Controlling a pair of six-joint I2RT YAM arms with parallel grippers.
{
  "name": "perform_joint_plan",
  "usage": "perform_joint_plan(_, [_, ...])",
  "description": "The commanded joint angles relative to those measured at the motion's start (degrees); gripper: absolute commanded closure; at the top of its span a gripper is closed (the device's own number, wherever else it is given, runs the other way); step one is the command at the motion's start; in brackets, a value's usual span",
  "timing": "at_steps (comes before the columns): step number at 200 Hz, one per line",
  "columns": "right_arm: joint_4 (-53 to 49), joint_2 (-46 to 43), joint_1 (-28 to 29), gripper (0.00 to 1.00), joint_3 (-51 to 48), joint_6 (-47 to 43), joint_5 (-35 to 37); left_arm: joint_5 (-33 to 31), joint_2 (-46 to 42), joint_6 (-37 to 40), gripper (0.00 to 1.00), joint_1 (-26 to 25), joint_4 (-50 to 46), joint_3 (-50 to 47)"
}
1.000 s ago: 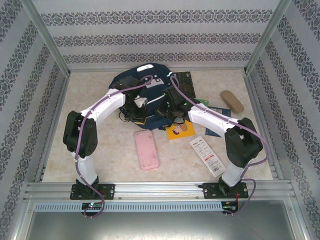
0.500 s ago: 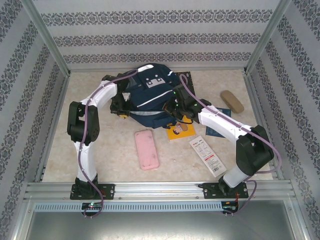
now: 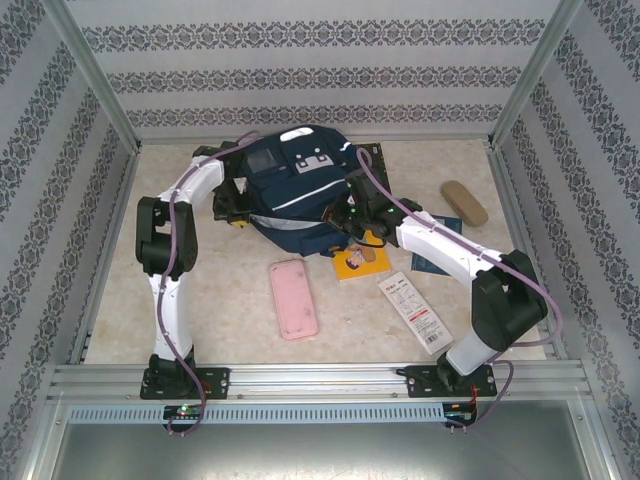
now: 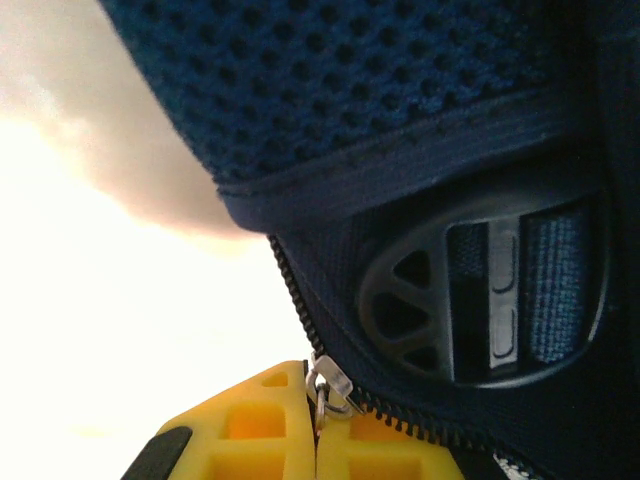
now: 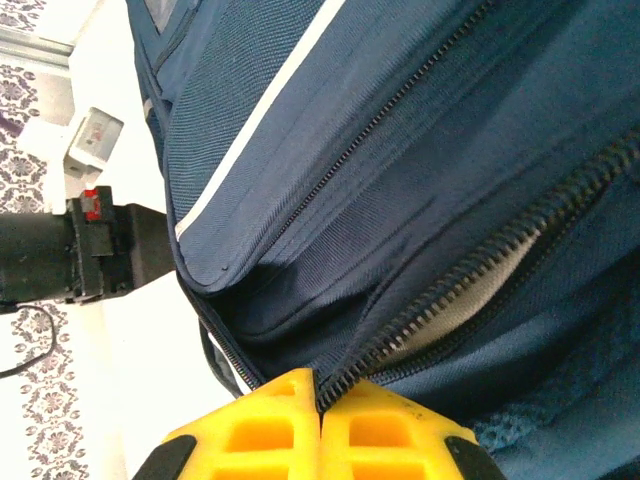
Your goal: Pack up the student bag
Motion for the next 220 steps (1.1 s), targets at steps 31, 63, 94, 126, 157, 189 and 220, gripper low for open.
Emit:
perform_joint_plan(31, [-3.1,7.5,-1.8,1.00,10.9,-6.8,-1.7,-10.5,-14.8,-5.4,1.00,6.1,2.0,-9.8])
perform_joint_plan(63, [-4.1,13.8,-2.6,1.00,18.2,-9.9,-5.2,-13.0,-22.1,-5.9,1.00,6.5,2.0,-18.7])
perform_joint_plan(94, [-5.3,20.6,-2.7,1.00,25.8,-13.2,-9.0,-8.4,-29.4,-9.7,1.00,6.4,4.4,-28.2])
perform_joint_plan(126, [-5.4,24.2,-2.2,1.00,29.9,-15.0,-11.8,-3.6,-35.2,-12.5,0.78,6.1,6.6,-34.0])
perform_joint_plan(157, [-5.5,23.5,-1.9,0.76,27.8,-15.5,-11.8,1.2,-38.7,-12.0,0.45,4.9,6.1,-33.9])
perform_joint_plan(189, [-4.8,18.1,-1.9,0.57,21.1,-17.6,-8.7,5.0,-40.2,-9.9,0.41,2.8,6.6,-31.3])
perform_joint_plan(220, [-6.1,11.2,-2.5,0.45,13.1,-21.5,-3.1,8.4,-40.1,-10.8,0.38,-1.2,11.8,-30.5])
